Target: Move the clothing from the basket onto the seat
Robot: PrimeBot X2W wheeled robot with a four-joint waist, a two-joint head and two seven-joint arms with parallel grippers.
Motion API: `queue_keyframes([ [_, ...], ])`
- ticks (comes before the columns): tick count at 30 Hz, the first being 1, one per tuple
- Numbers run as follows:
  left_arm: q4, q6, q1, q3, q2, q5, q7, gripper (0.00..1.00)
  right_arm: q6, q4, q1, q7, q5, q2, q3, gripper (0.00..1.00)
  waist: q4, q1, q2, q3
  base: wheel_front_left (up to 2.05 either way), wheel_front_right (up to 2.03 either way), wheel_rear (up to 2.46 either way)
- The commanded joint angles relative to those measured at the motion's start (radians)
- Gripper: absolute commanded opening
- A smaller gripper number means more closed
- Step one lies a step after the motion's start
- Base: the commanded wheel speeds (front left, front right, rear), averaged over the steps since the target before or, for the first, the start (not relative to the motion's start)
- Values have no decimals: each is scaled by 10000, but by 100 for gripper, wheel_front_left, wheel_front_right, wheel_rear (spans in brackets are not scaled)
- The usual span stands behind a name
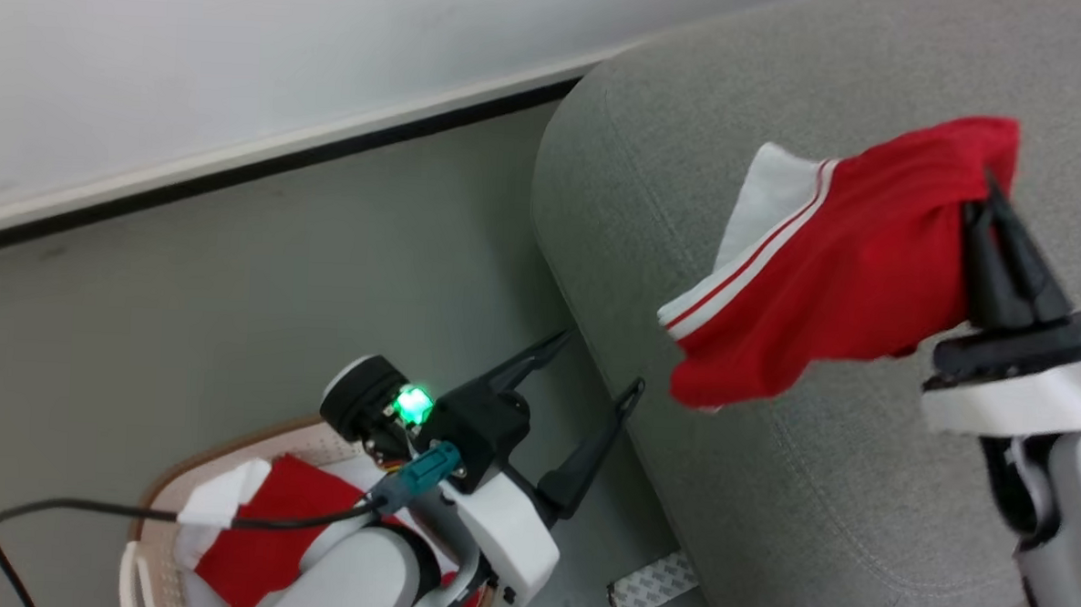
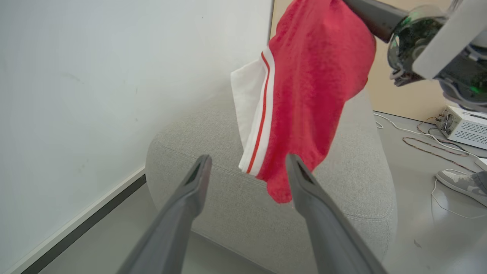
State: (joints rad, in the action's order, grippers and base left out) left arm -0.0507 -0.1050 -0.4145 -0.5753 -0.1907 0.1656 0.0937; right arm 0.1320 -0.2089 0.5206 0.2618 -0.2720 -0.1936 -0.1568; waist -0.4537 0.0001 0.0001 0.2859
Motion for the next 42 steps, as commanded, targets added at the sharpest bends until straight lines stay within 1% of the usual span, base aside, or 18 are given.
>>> queue_keyframes([
  [1, -3, -67, -327, -89, -79, -165, -66, 100, -25, -219, 547, -10, 118, -53, 431, 0, 251, -1, -1, 855, 0, 0, 0],
  [4, 46, -133, -938, -319, -96, -143, -158, 100, -23, -928, 1524, -235, 258, -189, 1320, 0, 752, -1, -1, 1667, 0, 0, 0],
  [9, 206, -185, -1876, -522, -173, -172, -393, 100, -23, -2242, 3614, -593, 983, -656, 2542, 0, 1615, -1, -1, 3003, 0, 0, 0],
  [13, 401, -212, -2348, -588, -266, -134, -652, 100, -25, -3462, 5207, -716, 1758, -1088, 3767, 0, 2189, -1, -1, 3781, 0, 0, 0],
  [14, 401, -212, -2348, -588, -266, -134, -652, 100, -25, -3462, 5207, -716, 1758, -1088, 3767, 0, 2189, -1, -1, 3781, 0, 0, 0],
  [16, 528, -219, -2499, -583, -268, -85, -835, 100, -25, -4032, 5768, -685, 2293, -1290, 4486, 0, 2479, -1, -1, 4039, 0, 0, 0],
  [19, 786, -191, -2590, -552, -245, -22, -1077, 100, -23, -4860, 6089, -624, 3293, -1452, 5457, 0, 2801, -1, -1, 4231, 0, 0, 0],
  [21, 971, -138, -2585, -519, -215, 28, -1275, 100, -25, -5355, 5990, -562, 3902, -1412, 6071, 0, 2944, -1, -1, 4245, 0, 0, 0],
  [24, 1304, -95, -2505, -477, -257, 65, -1527, 100, -25, -6104, 5518, -486, 4544, -1135, 6736, 0, 3045, -1, -1, 4129, 0, 0, 0],
  [26, 1517, 13, -2476, -408, -316, 47, -1628, 100, -25, -6476, 5221, -379, 4801, -1006, 7009, 47, 3034, -1, -1, 4017, 0, 0, 0],
  [27, 1625, 37, -2451, -360, -336, 74, -1682, 100, -25, -6692, 5066, -354, 4858, -921, 7123, 96, 3017, -1, -1, 3942, 0, 0, 0],
  [28, 1728, 92, -2425, -315, -371, 85, -1753, 100, -25, -6790, 4925, -252, 4903, -840, 7209, 100, 2996, -1, -1, 3865, 0, 0, 0],
  [31, 2055, 219, -2266, -172, -481, 136, -1954, 100, -25, -6905, 4426, -40, 4784, -492, 7143, 100, 2892, -1, -1, 3572, 0, 0, 0],
  [33, 2244, 329, -2119, -74, -519, 208, -2112, 100, -25, -6696, 4067, 35, 4537, -364, 6954, 100, 2817, -1, -1, 3309, 0, 0, 0],
  [35, 2438, 459, -1917, 43, -522, 316, -2329, 100, -25, -5943, 3635, 36, 4163, -197, 6635, 100, 2754, -1, -1, 2979, 0, 0, 0],
  [42, 3088, 1167, -845, 601, -372, 862, -3207, 100, -23, -2417, 1049, 35, 2708, 490, 5283, 100, 2866, -1, -1, 1591, 0, 0, 0],
])
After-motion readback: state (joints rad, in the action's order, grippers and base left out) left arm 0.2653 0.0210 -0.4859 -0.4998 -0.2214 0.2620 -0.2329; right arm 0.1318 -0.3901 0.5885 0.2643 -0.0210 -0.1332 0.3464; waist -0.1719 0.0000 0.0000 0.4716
